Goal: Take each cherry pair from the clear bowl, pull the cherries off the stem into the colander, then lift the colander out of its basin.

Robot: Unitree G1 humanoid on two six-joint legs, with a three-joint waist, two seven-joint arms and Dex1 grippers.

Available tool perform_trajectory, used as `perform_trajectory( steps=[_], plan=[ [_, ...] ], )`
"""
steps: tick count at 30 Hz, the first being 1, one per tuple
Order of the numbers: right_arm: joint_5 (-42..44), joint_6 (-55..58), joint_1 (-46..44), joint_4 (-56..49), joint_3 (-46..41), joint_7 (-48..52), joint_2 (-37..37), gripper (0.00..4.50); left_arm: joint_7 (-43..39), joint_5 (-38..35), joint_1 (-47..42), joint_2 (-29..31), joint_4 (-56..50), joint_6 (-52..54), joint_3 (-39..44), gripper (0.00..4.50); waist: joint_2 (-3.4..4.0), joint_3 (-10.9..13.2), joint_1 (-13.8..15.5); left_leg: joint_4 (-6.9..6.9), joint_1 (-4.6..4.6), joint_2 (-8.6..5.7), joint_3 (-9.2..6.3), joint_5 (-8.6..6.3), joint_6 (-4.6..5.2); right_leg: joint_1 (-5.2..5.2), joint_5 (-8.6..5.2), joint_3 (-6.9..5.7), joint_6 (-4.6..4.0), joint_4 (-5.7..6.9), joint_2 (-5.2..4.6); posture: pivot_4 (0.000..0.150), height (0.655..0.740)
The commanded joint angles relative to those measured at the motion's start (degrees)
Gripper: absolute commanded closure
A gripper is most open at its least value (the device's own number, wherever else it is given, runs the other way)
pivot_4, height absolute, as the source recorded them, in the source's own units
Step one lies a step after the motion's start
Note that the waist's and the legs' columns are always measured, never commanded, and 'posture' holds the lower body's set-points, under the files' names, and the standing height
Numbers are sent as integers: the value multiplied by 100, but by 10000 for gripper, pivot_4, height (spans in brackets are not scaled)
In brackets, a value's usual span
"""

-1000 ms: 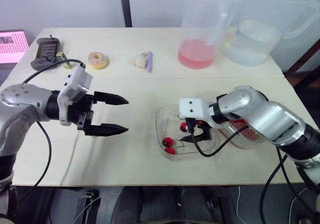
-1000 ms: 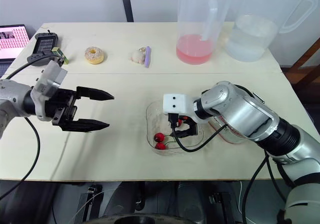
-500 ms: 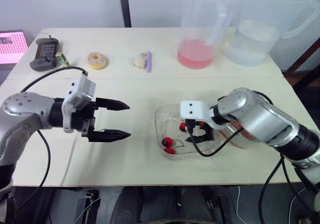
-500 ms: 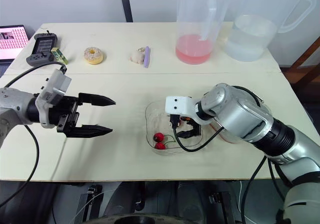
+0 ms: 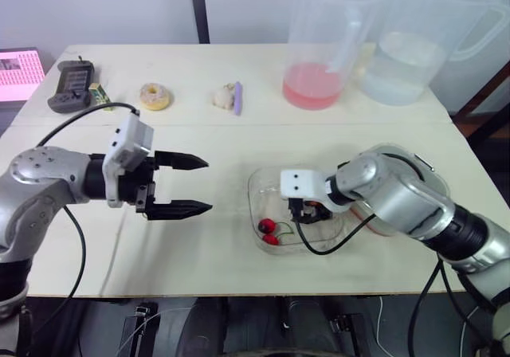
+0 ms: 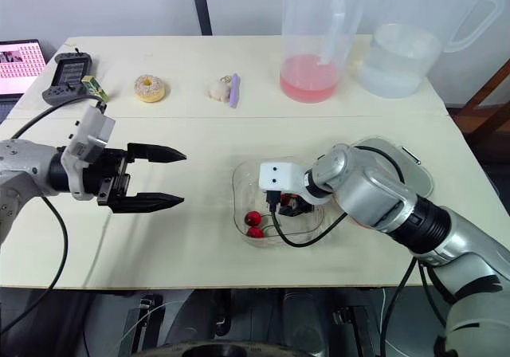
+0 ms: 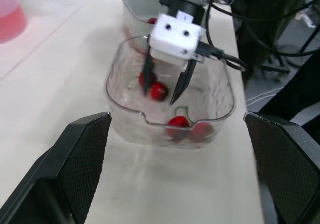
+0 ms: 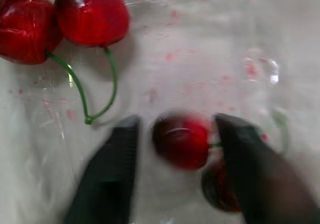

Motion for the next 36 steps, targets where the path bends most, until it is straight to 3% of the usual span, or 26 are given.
perform_trajectory(
  steps=[1,15,18,23,28,36],
  plan=[
    [-188,-63,-8,28,-116,-65,17,33281,23,-16,-114,2,-63,-73,36,0,0,0,0,1,0,0,0,0,0,0,0,0,0,0,0,1500,7400],
    [-22,569,-217,-147,-433,-181,722,33281,88,9,-227,-73,-96,-36,-129,0,0,0,-7,0,1,0,-4,0,0,0,0,0,0,4,3,1500,7400],
    [162,1009,-278,-296,-545,-181,779,23230,93,1,-236,-77,-98,-28,-139,0,0,0,6,1,1,0,-3,0,0,1,0,0,0,4,2,1500,7400],
    [664,1561,-446,-576,-1029,-91,781,602,92,19,-263,-91,-55,-47,-167,0,0,0,1,1,1,0,-4,0,0,1,0,0,0,5,3,1500,7400],
    [928,1681,-583,-649,-1308,-122,456,602,98,23,-331,-139,-20,-75,-232,0,0,0,0,0,2,0,-5,0,0,1,0,-1,0,4,3,1500,7400],
    [821,1432,-426,-454,-976,-392,132,602,107,50,-385,-180,10,-81,-293,0,0,0,-21,-1,2,0,-5,0,0,2,0,-1,0,3,3,1500,7400]
  ],
)
